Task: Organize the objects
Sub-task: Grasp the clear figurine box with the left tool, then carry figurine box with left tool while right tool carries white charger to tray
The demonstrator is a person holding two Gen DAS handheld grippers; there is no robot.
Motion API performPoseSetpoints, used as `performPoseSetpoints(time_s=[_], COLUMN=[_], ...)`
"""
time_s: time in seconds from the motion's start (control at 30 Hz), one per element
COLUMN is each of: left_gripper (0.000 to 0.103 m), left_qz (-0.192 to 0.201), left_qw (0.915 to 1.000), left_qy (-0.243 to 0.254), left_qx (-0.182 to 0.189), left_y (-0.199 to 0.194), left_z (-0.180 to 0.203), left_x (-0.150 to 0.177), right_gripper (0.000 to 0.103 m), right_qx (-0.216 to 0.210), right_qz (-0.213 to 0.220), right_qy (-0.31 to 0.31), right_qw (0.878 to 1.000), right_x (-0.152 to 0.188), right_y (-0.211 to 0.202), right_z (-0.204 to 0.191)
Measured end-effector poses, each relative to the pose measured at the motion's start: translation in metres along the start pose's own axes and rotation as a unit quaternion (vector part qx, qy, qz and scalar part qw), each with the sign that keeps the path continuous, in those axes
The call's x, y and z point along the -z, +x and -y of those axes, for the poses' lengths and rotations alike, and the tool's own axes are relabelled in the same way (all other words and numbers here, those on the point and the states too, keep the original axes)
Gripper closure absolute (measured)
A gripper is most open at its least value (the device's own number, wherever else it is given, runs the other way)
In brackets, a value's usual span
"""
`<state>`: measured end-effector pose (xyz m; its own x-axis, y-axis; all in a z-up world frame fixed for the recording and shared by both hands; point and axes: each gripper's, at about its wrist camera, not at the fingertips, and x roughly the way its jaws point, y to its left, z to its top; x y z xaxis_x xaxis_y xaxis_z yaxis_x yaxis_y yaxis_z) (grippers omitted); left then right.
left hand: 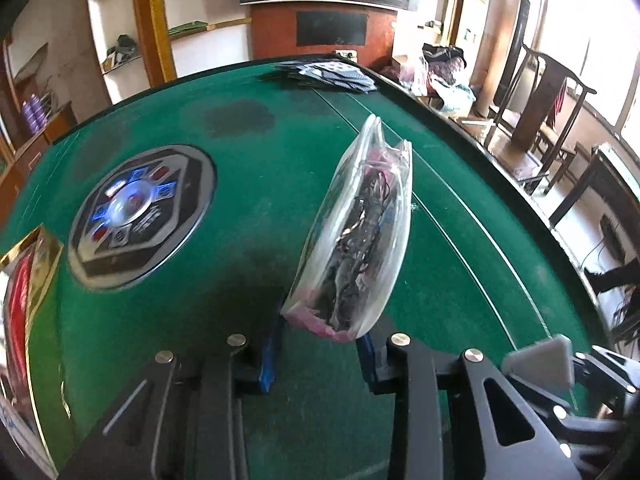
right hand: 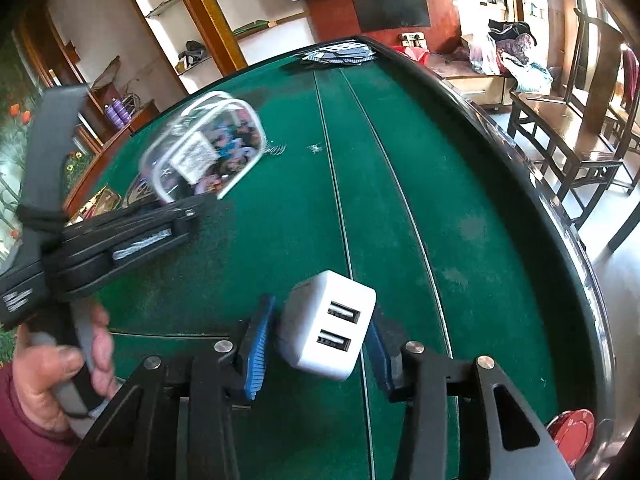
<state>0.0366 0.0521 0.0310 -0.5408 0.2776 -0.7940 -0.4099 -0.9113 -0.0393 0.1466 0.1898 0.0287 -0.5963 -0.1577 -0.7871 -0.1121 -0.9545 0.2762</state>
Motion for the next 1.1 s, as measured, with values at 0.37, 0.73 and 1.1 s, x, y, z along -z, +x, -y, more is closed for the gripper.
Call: performPoseSetpoints(time_s=[0.37, 0.73, 1.1], left_gripper=[0.072, 0.072, 0.072], left_qz=[0.041, 0.081, 0.109], left_qw=[0.9989, 0.9939, 0.9853], left_qy=[-0.017, -0.051, -0.094], left_qx=[-0.015, -0.054, -0.091], left_y=[-0.063, -0.114, -0.155], left_z=[-0.017, -0.054, -0.107], left_x=[0.024, 0.047, 0.077], right_gripper=[0.071, 0.071, 0.071], right_qx=[-0.018, -0.032, -0.054], right_qz=[0.005, 0.023, 0.034], right_qy=[0.004, -0.035, -0.097], right_qw=[1.0, 0.999, 0.993], right_x=[0.004, 0.003, -0.004], right_y=[-0.013, -0.036, -0.051], right_z=[-0.008, -0.045, -0.112])
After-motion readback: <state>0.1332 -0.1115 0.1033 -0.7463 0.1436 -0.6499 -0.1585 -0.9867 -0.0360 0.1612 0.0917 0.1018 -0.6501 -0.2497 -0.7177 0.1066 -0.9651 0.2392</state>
